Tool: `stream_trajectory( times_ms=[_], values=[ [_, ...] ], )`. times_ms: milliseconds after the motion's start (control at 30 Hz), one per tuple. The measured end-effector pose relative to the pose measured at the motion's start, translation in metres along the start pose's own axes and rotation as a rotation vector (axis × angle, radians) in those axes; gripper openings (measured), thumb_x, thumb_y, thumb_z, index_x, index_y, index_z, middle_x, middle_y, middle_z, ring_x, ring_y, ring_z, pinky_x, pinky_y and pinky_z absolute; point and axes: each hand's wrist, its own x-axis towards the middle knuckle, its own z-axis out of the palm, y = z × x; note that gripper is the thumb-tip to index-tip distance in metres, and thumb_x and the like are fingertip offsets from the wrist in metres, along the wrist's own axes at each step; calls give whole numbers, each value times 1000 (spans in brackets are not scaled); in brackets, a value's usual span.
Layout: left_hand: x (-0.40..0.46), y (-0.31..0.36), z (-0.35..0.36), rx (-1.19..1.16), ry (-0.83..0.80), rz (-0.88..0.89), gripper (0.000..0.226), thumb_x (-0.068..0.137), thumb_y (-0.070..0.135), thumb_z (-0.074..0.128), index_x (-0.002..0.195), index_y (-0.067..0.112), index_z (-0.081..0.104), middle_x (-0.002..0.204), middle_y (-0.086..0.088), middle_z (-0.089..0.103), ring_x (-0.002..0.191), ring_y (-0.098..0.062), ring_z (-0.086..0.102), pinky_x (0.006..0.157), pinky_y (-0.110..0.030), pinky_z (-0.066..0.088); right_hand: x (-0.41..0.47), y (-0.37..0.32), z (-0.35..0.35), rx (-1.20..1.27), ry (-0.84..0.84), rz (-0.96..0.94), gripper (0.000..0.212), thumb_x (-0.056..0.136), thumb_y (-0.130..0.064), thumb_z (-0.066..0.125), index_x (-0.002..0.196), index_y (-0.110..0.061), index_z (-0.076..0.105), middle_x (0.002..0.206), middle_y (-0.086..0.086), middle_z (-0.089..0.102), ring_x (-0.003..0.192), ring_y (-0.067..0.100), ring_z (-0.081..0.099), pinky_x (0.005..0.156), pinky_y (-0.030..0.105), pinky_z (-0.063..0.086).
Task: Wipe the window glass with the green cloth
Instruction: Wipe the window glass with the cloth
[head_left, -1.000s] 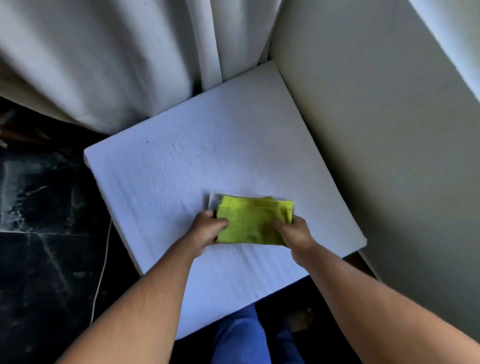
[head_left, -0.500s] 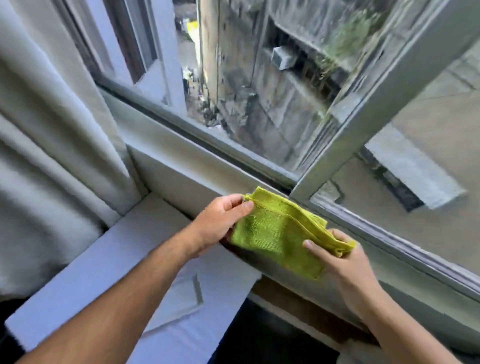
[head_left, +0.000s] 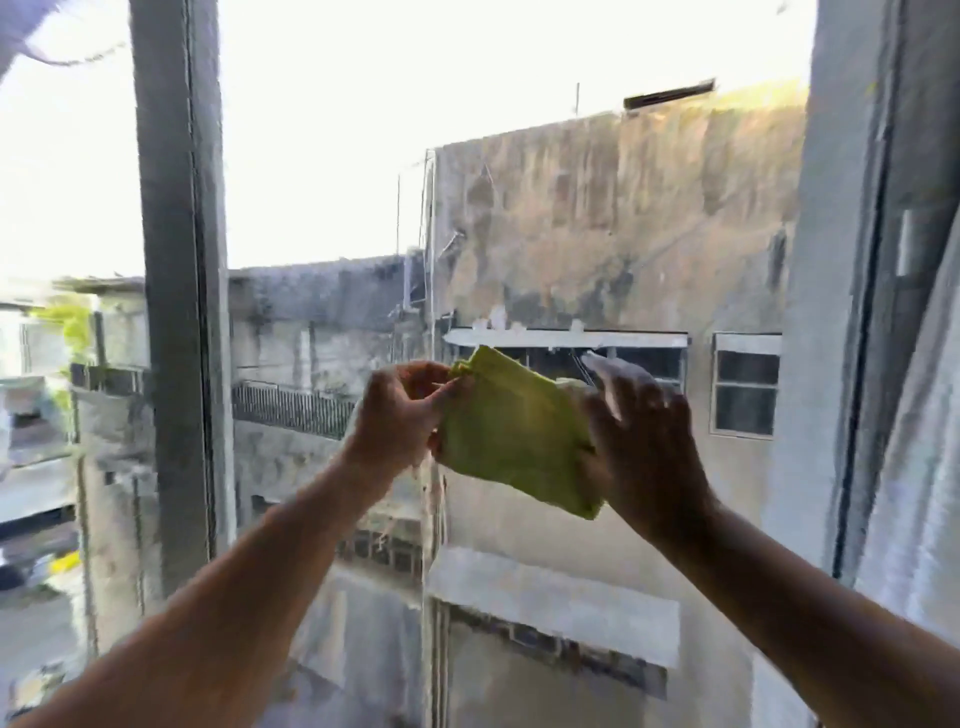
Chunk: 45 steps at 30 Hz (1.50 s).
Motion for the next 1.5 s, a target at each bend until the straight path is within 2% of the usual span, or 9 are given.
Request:
stream_trajectory(
  times_ms=[167, 300, 433, 667, 900, 1100, 1200, 1367, 1500],
  values=[
    [-3, 7, -4, 238, 151, 84, 13, 96, 23, 64, 98, 12, 72, 87, -5, 76, 72, -21, 71, 60, -34, 62, 4, -15, 34, -215, -93, -613, 58, 93, -23, 58, 149, -32, 49, 154, 0, 54, 139, 27, 55, 119, 48, 40],
    [30, 31, -32, 917, 449, 628, 32, 101, 34, 50, 122, 15, 65, 118, -9, 72, 100, -23, 69, 85, -34, 54, 9, -28, 44, -76, -165, -479, 66, 80, -27, 64, 145, -27, 55, 148, 1, 57, 136, 32, 56, 116, 51, 44],
    [85, 59, -48, 1436, 428, 722, 57, 102, 48, 37, 153, 24, 40, 163, -16, 32, 150, -38, 30, 120, -56, 24, 24, -55, 55, -21, -152, -276, 75, 79, -43, 63, 149, -19, 48, 137, 8, 59, 123, 33, 53, 98, 50, 53],
    [121, 44, -65, 1502, 423, 795, 63, 101, 62, 22, 158, 34, 28, 168, -11, 21, 154, -36, 21, 123, -59, 16, 28, -17, 88, -26, -80, -473, 68, 103, -53, 39, 159, -17, 30, 163, 9, 33, 150, 33, 31, 128, 46, 14],
    [126, 42, -63, 1464, 450, 832, 64, 99, 62, 18, 158, 36, 26, 169, -10, 18, 156, -34, 17, 124, -58, 12, 113, 24, 68, -105, 168, 371, 63, 108, -45, 19, 159, -9, 29, 165, 21, 30, 156, 39, 23, 126, 52, 23],
    [124, 42, -65, 1486, 468, 847, 65, 100, 62, 18, 158, 32, 27, 168, -13, 20, 154, -37, 20, 122, -59, 13, 62, -48, 85, -43, -98, -526, 66, 103, -52, 39, 158, -18, 31, 167, 7, 29, 155, 29, 22, 132, 43, 2],
    [125, 42, -63, 1479, 469, 839, 64, 100, 60, 21, 158, 33, 27, 168, -12, 19, 155, -36, 19, 123, -58, 12, 83, 19, 73, -17, 41, -179, 64, 107, -51, 29, 157, -12, 36, 165, 11, 31, 154, 34, 30, 126, 49, 29],
    [128, 39, -62, 1478, 483, 861, 63, 101, 59, 22, 158, 33, 26, 168, -13, 20, 154, -37, 21, 122, -60, 14, 102, -4, 69, 172, 323, 449, 50, 100, -27, 57, 147, -12, 52, 154, 15, 51, 143, 25, 45, 117, 36, 33],
    [126, 40, -63, 1466, 481, 855, 62, 101, 59, 22, 157, 32, 29, 168, -13, 20, 154, -38, 21, 122, -59, 14, 65, -94, 83, 98, -33, -453, 54, 94, -33, 63, 147, -26, 53, 160, -1, 46, 150, 20, 35, 128, 36, 13]
  ],
)
